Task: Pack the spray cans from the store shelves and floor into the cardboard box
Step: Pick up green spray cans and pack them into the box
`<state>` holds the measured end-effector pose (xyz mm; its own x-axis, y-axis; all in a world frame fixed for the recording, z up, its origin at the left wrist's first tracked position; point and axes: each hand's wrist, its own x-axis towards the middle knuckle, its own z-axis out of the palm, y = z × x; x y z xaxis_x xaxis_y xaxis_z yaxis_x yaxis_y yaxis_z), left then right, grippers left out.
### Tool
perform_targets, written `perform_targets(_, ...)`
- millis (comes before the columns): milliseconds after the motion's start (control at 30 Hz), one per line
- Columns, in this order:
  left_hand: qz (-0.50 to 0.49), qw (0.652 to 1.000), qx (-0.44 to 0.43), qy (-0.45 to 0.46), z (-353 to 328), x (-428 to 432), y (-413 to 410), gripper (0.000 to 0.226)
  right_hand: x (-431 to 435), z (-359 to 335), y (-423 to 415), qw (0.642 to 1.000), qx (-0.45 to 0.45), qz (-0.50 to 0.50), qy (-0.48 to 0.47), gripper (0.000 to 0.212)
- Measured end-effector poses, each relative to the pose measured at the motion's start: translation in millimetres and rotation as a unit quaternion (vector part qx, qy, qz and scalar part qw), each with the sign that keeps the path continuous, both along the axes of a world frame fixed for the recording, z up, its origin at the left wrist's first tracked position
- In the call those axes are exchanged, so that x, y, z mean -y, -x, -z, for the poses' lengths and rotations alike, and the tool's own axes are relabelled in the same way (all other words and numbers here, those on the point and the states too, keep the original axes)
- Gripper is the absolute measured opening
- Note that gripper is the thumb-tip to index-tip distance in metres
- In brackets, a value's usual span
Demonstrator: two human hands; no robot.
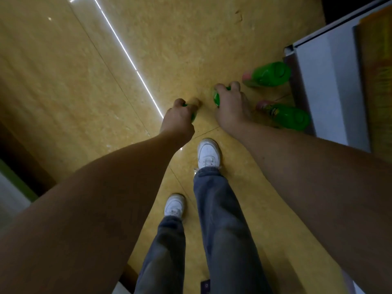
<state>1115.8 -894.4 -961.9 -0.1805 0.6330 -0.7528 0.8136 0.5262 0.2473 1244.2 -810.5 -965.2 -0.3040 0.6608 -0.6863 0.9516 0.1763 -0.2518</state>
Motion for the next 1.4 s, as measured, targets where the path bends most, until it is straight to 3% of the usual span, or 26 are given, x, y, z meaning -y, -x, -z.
perform_targets(433,-0.026,0.999,-0.012,-0.022,-153.7,-15.9,30.6,0.058,1.1,-166.8,12.4,0.999,-0.029,-0.036,0.015,0.049)
perform_targets(667,0.055,0.996,-0.016,-0.064,-265.3,-29.5,54.2,0.055,-1.3,-274.5,31.8,0.999,-0.022,-0.037,-0.025,0.046)
perform_targets(967,0.157,0.981,-0.054,-0.102,-441.4,-55.6,78.6,0.047,-0.2,-425.5,41.2,0.994,-0.075,0.014,-0.079,0.058)
perform_targets(1100,0.162,0.978,-0.058,-0.115,-520.5,-51.7,76.8,0.046,7.0,-492.0,37.2,0.987,-0.113,0.057,-0.098,0.052)
perform_targets(1200,0.168,0.975,-0.045,-0.140,-579.3,-43.6,71.9,0.044,15.4,-547.2,25.7,0.984,-0.112,0.073,-0.118,0.044)
perform_targets(1400,0.221,0.952,-0.022,-0.212,-696.4,-13.7,47.4,0.041,60.3,-666.9,-11.7,0.970,-0.097,0.088,-0.206,0.050)
